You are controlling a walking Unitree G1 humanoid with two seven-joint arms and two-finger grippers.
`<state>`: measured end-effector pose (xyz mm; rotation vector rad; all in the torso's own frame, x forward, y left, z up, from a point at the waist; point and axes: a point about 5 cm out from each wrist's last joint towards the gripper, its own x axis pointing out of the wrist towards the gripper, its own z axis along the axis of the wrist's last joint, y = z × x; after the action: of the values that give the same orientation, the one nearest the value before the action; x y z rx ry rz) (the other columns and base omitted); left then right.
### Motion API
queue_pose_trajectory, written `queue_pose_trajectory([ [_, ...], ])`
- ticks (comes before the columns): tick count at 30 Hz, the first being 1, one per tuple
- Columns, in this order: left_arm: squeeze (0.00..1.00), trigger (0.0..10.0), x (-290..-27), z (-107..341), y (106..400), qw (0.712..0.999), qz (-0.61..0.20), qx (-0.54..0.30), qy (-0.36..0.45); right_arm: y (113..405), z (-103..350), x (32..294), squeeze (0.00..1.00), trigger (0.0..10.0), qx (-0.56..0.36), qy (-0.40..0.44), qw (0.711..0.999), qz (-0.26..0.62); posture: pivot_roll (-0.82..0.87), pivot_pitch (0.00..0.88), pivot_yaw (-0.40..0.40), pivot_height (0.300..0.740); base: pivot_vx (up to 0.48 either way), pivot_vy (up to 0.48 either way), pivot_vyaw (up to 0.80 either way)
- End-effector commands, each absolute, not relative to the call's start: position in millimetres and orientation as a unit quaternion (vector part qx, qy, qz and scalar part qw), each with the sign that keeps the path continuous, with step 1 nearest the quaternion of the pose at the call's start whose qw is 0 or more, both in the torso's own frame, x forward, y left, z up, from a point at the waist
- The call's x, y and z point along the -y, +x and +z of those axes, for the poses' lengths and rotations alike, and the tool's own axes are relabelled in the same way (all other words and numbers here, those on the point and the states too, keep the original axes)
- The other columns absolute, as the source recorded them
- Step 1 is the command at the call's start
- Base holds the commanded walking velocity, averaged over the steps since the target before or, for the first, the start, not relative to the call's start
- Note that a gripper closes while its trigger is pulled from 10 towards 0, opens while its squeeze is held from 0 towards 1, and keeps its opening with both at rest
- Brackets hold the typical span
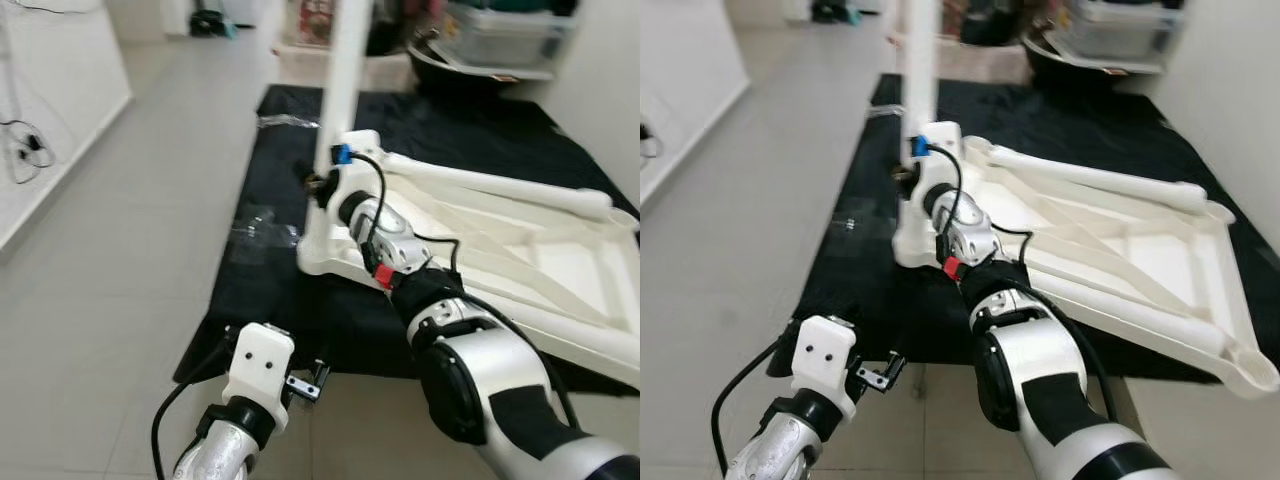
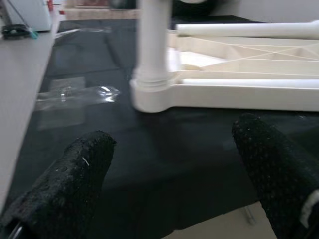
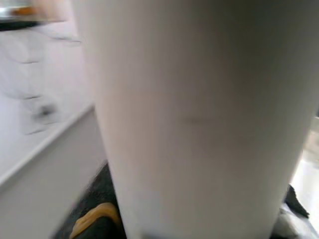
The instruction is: Building children table
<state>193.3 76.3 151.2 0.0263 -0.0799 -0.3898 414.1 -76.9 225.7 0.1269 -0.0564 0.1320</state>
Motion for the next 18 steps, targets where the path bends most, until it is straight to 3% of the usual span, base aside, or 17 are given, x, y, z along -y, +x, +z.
queue_pose_trajectory([
  [1, 0.00, 10.0, -75.9, 149.7, 193.2, 0.980, -0.196, 0.034, 0.013, 410.6, 194.3, 104.8, 0.00, 0.0, -0.029, 0.084, 0.994, -0.061, 0.11, 0.101, -0.097, 0.740, 0.000, 0.000, 0.00],
  [4, 0.00, 10.0, -76.0, 149.7, 193.5, 0.980, -0.196, 0.034, 0.013, 403.7, 188.5, 101.0, 0.00, 0.0, -0.029, 0.106, 0.986, -0.124, 0.11, 0.101, -0.099, 0.740, 0.000, 0.000, 0.00],
  [8, 0.00, 10.0, -76.2, 149.7, 193.9, 0.980, -0.195, 0.035, 0.013, 398.8, 188.9, 84.3, 0.00, 0.0, -0.028, 0.119, 0.984, -0.132, 0.11, 0.103, -0.096, 0.740, 0.000, 0.000, 0.00],
  [9, 0.00, 10.0, -76.0, 149.7, 194.0, 0.980, -0.195, 0.035, 0.013, 399.0, 192.0, 79.5, 0.00, 10.0, -0.019, 0.120, 0.985, -0.120, 0.11, 0.103, -0.095, 0.740, 0.000, 0.000, 0.00],
  [11, 0.00, 10.0, -75.9, 149.8, 194.0, 0.980, -0.196, 0.035, 0.013, 399.4, 195.1, 76.3, 0.00, 10.0, -0.009, 0.127, 0.986, -0.105, 0.11, 0.104, -0.096, 0.740, 0.000, 0.000, 0.00],
  [12, 0.00, 10.0, -75.8, 149.7, 194.0, 0.980, -0.196, 0.035, 0.013, 400.5, 202.4, 73.5, 1.00, 10.0, 0.016, 0.127, 0.989, -0.078, 0.11, 0.104, -0.096, 0.740, 0.000, 0.000, 0.00],
  [18, 0.00, 10.0, -75.6, 149.8, 193.9, 0.980, -0.196, 0.034, 0.012, 403.8, 219.0, 74.4, 1.00, 10.0, 0.073, 0.103, 0.992, -0.014, 0.10, 0.103, -0.096, 0.740, 0.000, 0.000, 0.00],
])
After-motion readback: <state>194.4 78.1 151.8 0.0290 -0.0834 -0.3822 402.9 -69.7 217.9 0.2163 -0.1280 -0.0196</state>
